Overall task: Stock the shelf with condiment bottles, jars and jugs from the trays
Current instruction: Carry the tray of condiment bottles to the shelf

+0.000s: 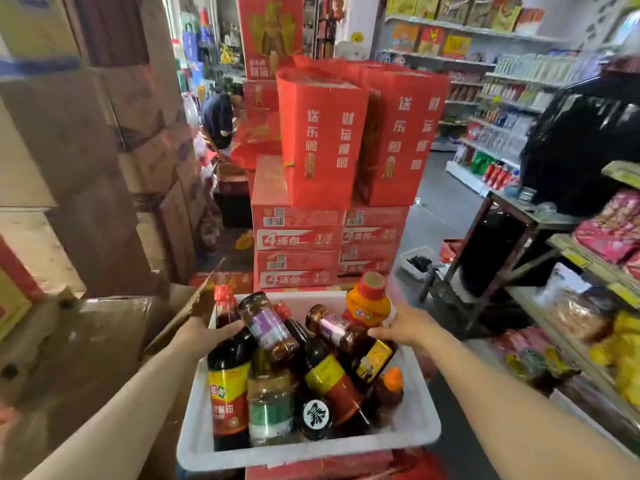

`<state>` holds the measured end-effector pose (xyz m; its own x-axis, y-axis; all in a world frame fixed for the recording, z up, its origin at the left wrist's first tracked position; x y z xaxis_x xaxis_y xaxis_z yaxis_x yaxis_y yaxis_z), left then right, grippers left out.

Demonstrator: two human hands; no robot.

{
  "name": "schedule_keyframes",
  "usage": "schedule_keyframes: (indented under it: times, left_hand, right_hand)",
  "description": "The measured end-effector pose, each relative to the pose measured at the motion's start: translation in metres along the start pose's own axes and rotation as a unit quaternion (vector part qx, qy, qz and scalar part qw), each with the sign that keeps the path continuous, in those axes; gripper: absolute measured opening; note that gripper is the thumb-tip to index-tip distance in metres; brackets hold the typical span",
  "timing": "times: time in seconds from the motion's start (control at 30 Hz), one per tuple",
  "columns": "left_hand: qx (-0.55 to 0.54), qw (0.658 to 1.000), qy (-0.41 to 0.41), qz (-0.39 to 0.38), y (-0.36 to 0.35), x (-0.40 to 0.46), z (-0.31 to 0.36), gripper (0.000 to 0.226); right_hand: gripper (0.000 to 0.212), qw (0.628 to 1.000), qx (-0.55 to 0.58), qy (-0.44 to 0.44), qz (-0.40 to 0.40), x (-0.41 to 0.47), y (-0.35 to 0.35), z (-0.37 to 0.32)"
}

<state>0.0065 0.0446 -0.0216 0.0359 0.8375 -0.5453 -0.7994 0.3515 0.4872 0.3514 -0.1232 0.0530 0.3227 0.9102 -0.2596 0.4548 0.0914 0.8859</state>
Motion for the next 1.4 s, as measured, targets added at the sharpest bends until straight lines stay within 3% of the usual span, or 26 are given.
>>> schedule_keyframes:
  times: [0.13, 0.2, 0.33, 0.4, 0.43, 0.5, 0.63, 0.77, 0.9, 1.1, 1.2, 1.3, 1.4]
  left_hand:
    - [-0.048, 0.995, 0.067, -0.047, -0.012, 0.013, -0.008, 0.065]
    - [-0.066, 0.995, 0.067, -0.044, -0.016, 0.011, -0.007, 0.048]
    - [-0.11, 0.99, 0.08, -0.048, -0.017, 0.012, -0.007, 0.042]
    - [-0.132, 0.985, 0.09, -0.057, -0.018, 0.01, -0.01, 0.045]
    - [-0.142, 0.984, 0.097, -0.056, -0.019, 0.011, -0.013, 0.048]
    - [-0.169, 0.977, 0.117, -0.057, -0.022, 0.009, -0.019, 0.055]
    - [-0.216, 0.966, 0.136, -0.033, -0.024, 0.007, -0.026, 0.085]
    - [-0.225, 0.964, 0.143, -0.015, -0.025, 0.001, -0.028, 0.086]
    - [-0.229, 0.961, 0.155, -0.002, -0.027, -0.006, -0.034, 0.089]
    - [-0.227, 0.958, 0.176, 0.017, -0.027, -0.02, -0.059, 0.108]
    - [-0.234, 0.955, 0.183, 0.027, -0.029, -0.04, -0.075, 0.097]
    - [-0.252, 0.947, 0.198, 0.028, -0.033, -0.063, -0.099, 0.087]
    - [-0.281, 0.937, 0.207, 0.026, -0.033, -0.091, -0.124, 0.091]
  right_hand:
    - [0.068, 0.996, -0.047, -0.072, -0.004, 0.011, -0.004, 0.009]
    - [0.073, 0.993, -0.027, -0.11, 0.035, 0.011, -0.007, 0.012]
    - [0.107, 0.961, 0.095, -0.238, 0.103, 0.013, -0.027, 0.043]
    - [0.139, 0.951, 0.141, -0.258, 0.098, 0.016, -0.039, 0.053]
    - [0.141, 0.951, 0.164, -0.245, 0.097, 0.018, -0.043, 0.054]
    - [0.112, 0.955, 0.196, -0.205, 0.089, 0.031, -0.057, 0.062]
    - [0.123, 0.934, 0.28, -0.191, 0.116, 0.052, -0.088, 0.09]
    - [0.1, 0.922, 0.301, -0.206, 0.132, 0.042, -0.088, 0.082]
    - [0.131, 0.93, 0.248, -0.239, 0.129, 0.078, -0.114, 0.131]
    - [0.135, 0.935, 0.251, -0.213, 0.133, 0.029, -0.09, 0.077]
    - [0.128, 0.932, 0.271, -0.21, 0.12, 0.015, -0.094, 0.074]
    - [0.14, 0.935, 0.253, -0.221, 0.115, 0.002, -0.101, 0.081]
    - [0.119, 0.941, 0.267, -0.189, 0.082, -0.026, -0.097, 0.057]
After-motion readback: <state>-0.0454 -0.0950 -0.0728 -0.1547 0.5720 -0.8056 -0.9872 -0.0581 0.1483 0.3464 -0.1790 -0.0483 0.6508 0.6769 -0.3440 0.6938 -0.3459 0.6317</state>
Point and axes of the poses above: each hand's wrist, its own x-axis towards the middle knuckle, its own y-axis out of the back of the hand, z = x × y, the point moved 5 cm from there along x, towards the middle knuckle, and after that the axes turned 9 degrees about y, right-handed, at the moved point
